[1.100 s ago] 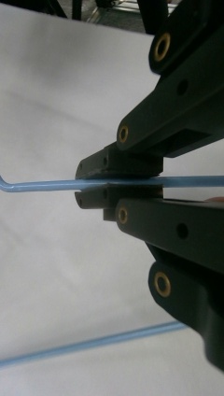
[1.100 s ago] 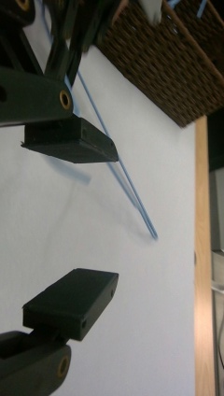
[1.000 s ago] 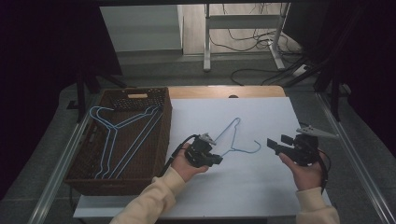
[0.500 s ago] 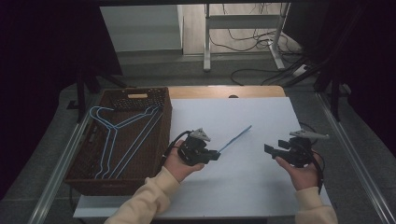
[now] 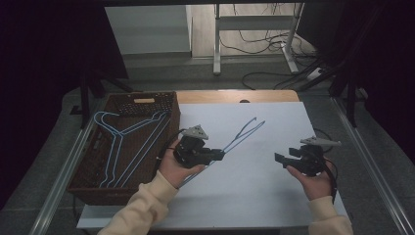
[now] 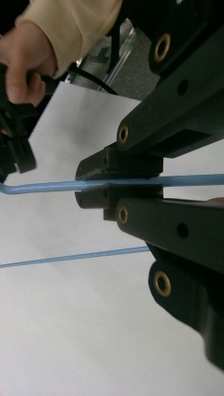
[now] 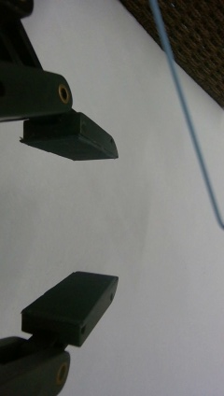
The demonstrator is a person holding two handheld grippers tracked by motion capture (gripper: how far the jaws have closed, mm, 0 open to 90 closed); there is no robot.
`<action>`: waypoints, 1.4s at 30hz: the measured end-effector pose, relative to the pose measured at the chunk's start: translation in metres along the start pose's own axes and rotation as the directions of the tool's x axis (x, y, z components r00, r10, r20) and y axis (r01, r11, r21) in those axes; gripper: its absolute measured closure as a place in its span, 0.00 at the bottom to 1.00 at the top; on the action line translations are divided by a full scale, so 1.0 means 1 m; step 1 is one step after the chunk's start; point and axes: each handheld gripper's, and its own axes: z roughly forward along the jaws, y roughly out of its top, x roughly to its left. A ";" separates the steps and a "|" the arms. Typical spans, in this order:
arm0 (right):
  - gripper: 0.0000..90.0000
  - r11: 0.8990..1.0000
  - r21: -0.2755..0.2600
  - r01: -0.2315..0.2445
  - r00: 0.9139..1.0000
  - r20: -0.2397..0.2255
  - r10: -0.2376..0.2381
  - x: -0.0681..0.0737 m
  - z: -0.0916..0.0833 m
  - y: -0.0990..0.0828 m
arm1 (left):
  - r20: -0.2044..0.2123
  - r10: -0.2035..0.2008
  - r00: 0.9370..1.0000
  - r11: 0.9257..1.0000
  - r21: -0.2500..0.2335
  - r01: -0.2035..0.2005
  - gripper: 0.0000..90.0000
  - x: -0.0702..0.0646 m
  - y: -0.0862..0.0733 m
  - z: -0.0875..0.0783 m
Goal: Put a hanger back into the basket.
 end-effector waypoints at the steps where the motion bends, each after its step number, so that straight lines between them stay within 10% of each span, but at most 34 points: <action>1: 0.36 1.000 0.003 0.002 1.000 0.001 -0.002 0.000 0.000 0.000 | -0.002 -0.002 1.000 1.000 -0.007 0.002 0.96 0.001 0.001 -0.004; 17: 0.36 1.000 0.015 0.015 1.000 0.005 -0.015 0.002 0.003 -0.001 | 0.003 -0.001 1.000 0.992 -0.126 0.002 0.96 0.010 0.002 -0.069; 42: 0.36 0.999 0.031 0.023 1.000 0.000 -0.023 0.004 0.007 -0.003 | -0.061 -0.110 0.992 0.971 -0.220 0.094 0.96 0.054 -0.033 -0.145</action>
